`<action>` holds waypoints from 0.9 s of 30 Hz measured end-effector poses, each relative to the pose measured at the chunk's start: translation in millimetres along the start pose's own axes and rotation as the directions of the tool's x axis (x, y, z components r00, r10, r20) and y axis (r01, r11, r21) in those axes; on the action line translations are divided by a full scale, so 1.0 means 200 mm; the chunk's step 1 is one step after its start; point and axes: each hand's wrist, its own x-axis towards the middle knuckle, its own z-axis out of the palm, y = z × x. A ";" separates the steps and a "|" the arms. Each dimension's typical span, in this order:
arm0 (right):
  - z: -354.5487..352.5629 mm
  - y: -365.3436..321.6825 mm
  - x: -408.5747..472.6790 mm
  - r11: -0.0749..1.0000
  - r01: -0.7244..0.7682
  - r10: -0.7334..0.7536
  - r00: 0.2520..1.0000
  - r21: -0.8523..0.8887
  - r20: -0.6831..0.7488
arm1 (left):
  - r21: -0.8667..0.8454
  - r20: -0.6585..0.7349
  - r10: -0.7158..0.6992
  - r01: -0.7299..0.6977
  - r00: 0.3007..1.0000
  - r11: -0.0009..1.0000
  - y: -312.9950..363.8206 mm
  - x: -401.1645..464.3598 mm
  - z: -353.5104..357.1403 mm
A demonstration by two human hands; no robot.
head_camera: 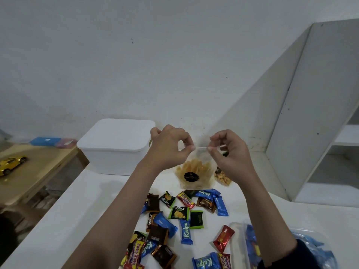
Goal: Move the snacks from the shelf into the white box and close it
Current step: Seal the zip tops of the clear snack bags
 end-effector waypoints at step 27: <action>-0.03 0.05 -0.02 0.954 -0.161 0.188 0.979 0.252 -0.084 | -0.313 0.192 -0.130 0.186 0.973 0.931 -0.01 0.00 0.05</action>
